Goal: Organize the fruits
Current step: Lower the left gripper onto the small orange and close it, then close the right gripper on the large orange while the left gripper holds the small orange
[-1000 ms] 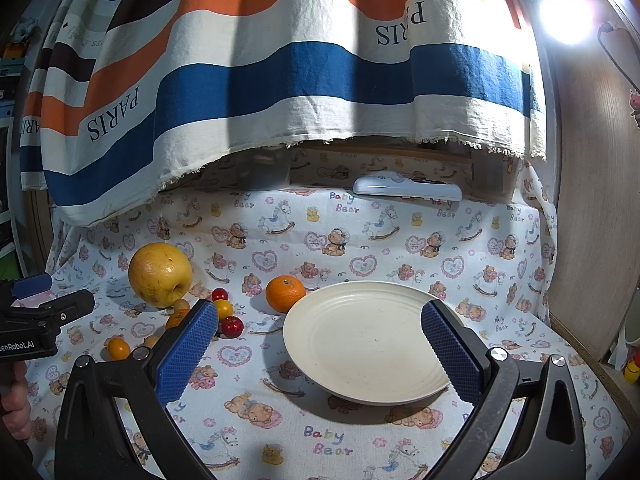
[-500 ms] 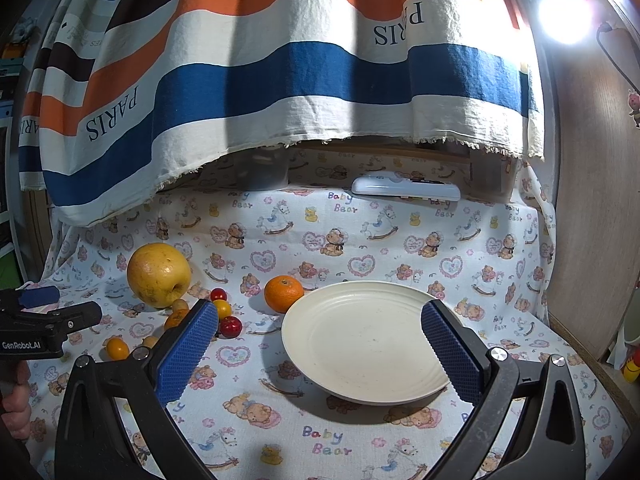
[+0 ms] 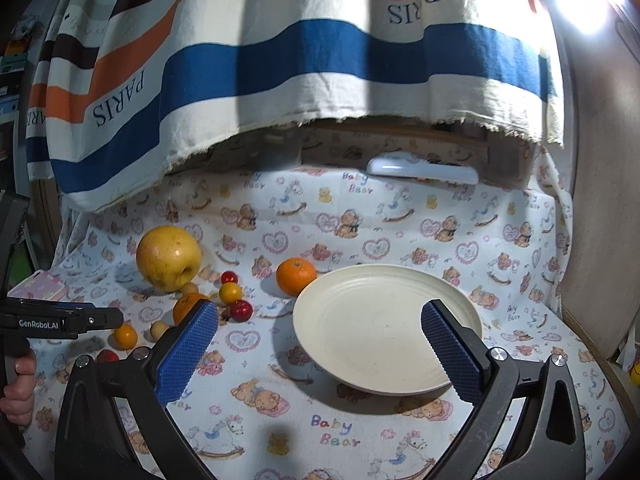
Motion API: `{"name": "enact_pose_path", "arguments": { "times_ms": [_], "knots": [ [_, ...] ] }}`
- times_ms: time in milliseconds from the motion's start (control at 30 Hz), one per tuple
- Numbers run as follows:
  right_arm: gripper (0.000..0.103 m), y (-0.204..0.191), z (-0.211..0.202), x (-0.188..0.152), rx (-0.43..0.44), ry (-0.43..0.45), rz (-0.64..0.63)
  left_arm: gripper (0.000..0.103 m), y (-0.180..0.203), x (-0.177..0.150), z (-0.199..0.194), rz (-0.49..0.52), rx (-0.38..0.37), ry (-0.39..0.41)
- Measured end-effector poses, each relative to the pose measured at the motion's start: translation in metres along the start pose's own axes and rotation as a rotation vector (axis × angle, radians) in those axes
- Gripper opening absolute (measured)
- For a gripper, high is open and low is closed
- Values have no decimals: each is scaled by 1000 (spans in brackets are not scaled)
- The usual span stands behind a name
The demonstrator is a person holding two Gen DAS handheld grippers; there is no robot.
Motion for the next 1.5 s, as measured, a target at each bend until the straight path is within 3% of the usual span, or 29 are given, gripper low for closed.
{"name": "enact_pose_path", "arguments": {
  "times_ms": [267, 467, 600, 733, 1000, 1133, 1233, 1400, 1500],
  "knots": [
    [102, -10, -11, 2, 42, 25, -43, 58, -7, -7, 18, -26, -5, -90],
    [101, -16, -14, 1, 63, 21, -65, 54, -6, -6, 24, 42, 70, -83],
    [100, -14, -14, 2, 72, 16, -62, 28, -4, -7, 27, 62, 69, -94],
    [97, -14, -12, 1, 84, 0, -57, 28, -3, -5, 22, 56, 55, -80],
    [87, -16, -7, 5, 93, -42, -50, 27, 4, 11, -5, 105, 64, 38],
    [73, -28, -4, 14, 152, -117, -40, 28, 0, 19, -16, 98, 65, 82],
    [64, -46, 6, 17, 225, -224, -25, 28, -7, 25, -23, 73, 75, 112],
    [60, -80, 32, 14, 291, -394, -6, 27, -23, 33, -29, 73, 138, 153],
    [60, -98, 49, 11, 280, -458, -6, 28, -30, 35, -30, 36, 116, 146]
  ]
}}
Point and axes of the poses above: each gripper's, at about its wrist camera, not at the fingertips, and z roughly the way its jaws point, y to its right, x to its top, the point moved 5 cm from there along z, roughly the way its jaws point, and after that the axes turned 15 degrees about -x, right-handed, at the moved point
